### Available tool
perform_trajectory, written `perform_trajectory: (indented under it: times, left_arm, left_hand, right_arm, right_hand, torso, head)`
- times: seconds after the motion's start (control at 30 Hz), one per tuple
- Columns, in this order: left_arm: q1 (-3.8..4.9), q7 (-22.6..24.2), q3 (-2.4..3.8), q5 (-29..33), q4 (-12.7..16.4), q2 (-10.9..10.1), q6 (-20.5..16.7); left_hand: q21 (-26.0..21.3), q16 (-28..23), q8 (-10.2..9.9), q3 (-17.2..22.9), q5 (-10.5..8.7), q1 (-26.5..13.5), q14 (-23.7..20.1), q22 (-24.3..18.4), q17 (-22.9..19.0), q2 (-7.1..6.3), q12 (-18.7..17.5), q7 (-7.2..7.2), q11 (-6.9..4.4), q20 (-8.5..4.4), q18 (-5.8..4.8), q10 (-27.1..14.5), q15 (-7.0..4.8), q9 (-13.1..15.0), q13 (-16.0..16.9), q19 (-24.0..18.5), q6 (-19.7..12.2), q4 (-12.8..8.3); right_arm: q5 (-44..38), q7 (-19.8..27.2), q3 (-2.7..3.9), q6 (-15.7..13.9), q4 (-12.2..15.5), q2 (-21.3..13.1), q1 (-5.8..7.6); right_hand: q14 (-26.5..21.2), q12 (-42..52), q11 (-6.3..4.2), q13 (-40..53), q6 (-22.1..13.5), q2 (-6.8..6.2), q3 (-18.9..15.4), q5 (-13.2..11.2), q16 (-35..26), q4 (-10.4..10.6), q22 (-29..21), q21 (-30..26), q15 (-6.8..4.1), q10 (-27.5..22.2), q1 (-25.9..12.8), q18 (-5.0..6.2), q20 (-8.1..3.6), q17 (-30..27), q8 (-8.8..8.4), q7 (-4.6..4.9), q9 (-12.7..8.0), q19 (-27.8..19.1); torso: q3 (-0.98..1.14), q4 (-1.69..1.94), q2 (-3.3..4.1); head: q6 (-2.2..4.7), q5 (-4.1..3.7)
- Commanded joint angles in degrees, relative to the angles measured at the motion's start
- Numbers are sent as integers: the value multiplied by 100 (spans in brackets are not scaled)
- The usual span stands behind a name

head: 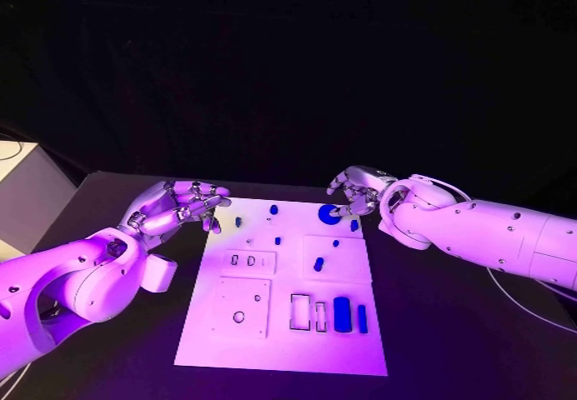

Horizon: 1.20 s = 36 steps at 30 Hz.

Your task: Assemble the parts on the task board

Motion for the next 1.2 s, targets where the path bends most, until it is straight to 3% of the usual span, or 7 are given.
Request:
perform_trajectory:
  times: [0.03,0.2,0.33,1.2]
  left_arm:
    - [13,26,4,-11,-3,21,125]
    - [13,21,4,-17,-18,29,135]
    - [13,15,4,-22,-25,26,139]
    - [13,-10,4,-64,-11,23,171]
  left_hand:
    - [40,25,-32,43,-32,15,-31,12,9,-1,-28,1,6,15,24,-48,0,11,10,-43,-33,-13]
    - [40,25,-32,43,-32,15,-31,12,9,-1,-28,1,6,15,24,-48,0,11,10,-43,-33,-13]
    - [46,29,-32,46,-31,19,-34,16,9,1,-27,0,6,15,24,-49,0,14,11,-47,-33,-16]
    - [58,38,-36,46,-32,20,-39,25,9,-2,-29,4,10,17,25,-59,2,16,10,-56,-41,-18]
  right_arm:
    - [-38,-51,-2,429,-108,73,-15]
    - [-114,-147,-6,492,-205,144,-35]
    - [-163,-206,-7,528,-260,180,-45]
    - [-86,-264,-27,735,-564,355,-101]
  right_hand:
    - [320,129,11,166,-37,8,-12,6,77,75,228,171,49,84,72,-110,22,170,36,10,4,146]
    - [372,365,28,481,-56,24,-12,36,207,161,536,405,70,288,125,-167,44,485,93,23,9,224]
    - [409,792,28,1065,29,120,118,21,307,153,788,596,79,734,174,-213,60,728,210,16,30,284]
    - [428,865,29,1170,77,154,260,163,363,170,1100,828,88,793,84,-276,75,866,295,11,27,369]
  torso:
    - [-4,20,5]
    - [-8,36,-1]
    - [-7,23,3]
    - [-2,19,12]
  head:
    - [-25,2]
    - [-57,2]
    - [-59,-2]
    - [-88,1]
